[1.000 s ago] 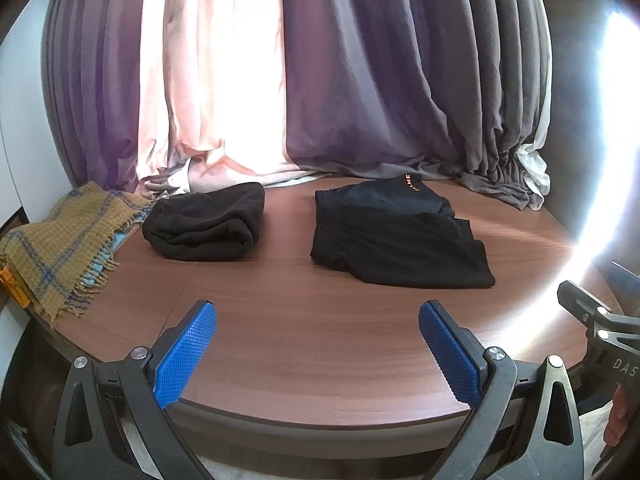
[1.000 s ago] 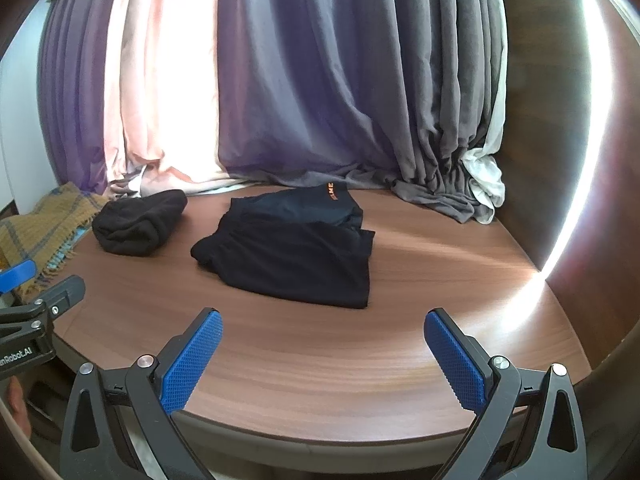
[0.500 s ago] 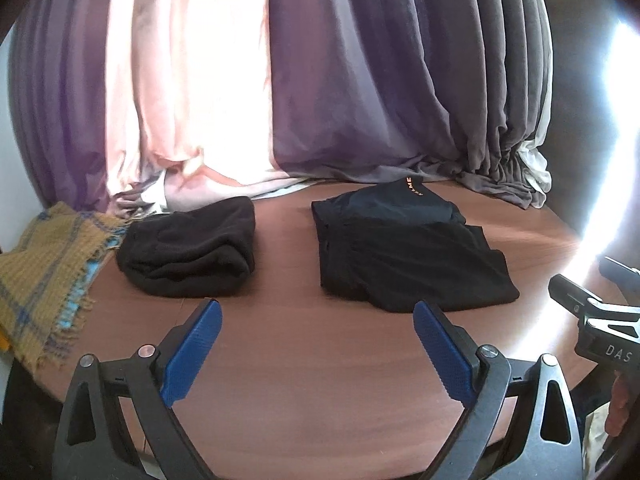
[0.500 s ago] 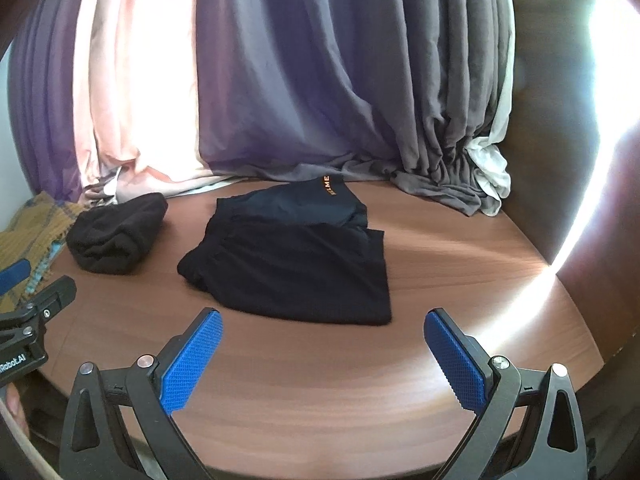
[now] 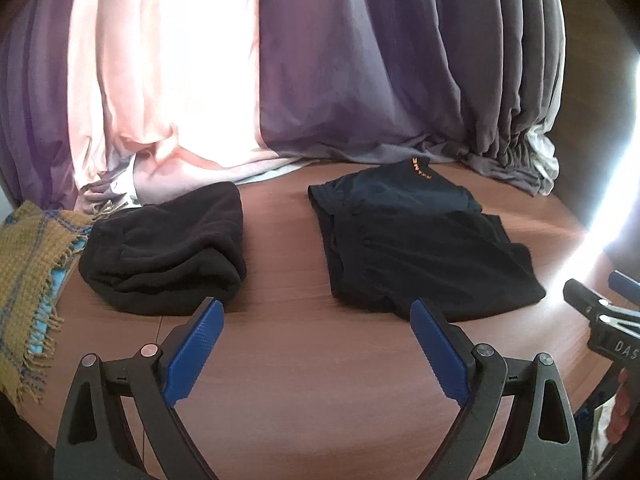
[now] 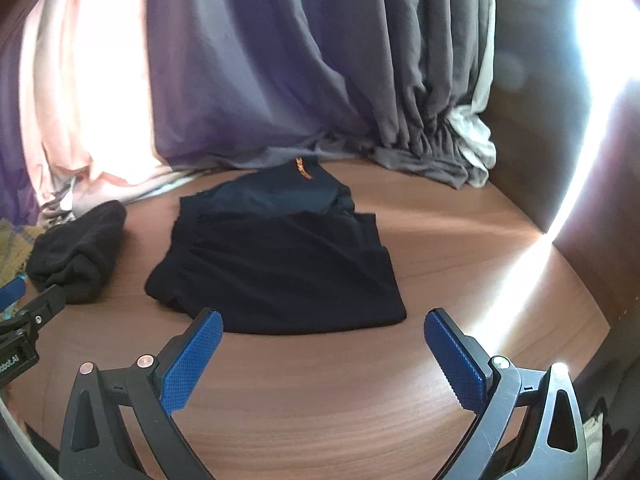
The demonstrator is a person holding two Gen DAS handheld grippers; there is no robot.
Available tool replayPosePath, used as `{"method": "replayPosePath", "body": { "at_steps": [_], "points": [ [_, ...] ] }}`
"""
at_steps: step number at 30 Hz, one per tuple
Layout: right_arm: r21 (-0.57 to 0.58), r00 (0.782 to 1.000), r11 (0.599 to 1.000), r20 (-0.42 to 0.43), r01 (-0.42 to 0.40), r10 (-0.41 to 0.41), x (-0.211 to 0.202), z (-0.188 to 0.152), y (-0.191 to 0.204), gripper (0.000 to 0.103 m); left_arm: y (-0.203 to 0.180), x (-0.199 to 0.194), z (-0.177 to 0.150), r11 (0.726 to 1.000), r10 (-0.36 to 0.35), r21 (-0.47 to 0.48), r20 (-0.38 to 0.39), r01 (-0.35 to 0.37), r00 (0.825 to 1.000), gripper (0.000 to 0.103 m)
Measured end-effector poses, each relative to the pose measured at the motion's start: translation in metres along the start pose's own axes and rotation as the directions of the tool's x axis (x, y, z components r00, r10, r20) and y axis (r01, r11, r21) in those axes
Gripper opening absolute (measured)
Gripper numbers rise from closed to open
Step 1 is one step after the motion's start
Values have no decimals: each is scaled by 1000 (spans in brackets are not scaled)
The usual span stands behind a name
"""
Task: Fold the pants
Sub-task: 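Move the right tool toward the navy shorts' leg hem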
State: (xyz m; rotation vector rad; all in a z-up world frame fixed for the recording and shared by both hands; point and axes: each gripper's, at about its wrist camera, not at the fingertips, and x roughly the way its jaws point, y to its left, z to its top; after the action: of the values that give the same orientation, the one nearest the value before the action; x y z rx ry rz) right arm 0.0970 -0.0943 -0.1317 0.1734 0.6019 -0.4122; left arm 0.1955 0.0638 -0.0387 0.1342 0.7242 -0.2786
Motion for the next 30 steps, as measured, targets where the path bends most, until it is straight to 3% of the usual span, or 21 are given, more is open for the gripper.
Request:
{"method": "replayPosePath", "body": {
  "at_steps": [12,20,30],
  "points": [
    [17,995,998,-82,60,-58,45,17,-20,102,-11,38,19,999,-25,40,-18,26,1000,91],
    [39,988,995,-123,95,-90,79,27,-39,102,-23,81,29,998,-40,40,-86,44,996,81],
    [115,964,988,-258,103,-71,125,11,-60,99,-31,123,24,999,-47,8,-194,50,980,76]
  ]
}}
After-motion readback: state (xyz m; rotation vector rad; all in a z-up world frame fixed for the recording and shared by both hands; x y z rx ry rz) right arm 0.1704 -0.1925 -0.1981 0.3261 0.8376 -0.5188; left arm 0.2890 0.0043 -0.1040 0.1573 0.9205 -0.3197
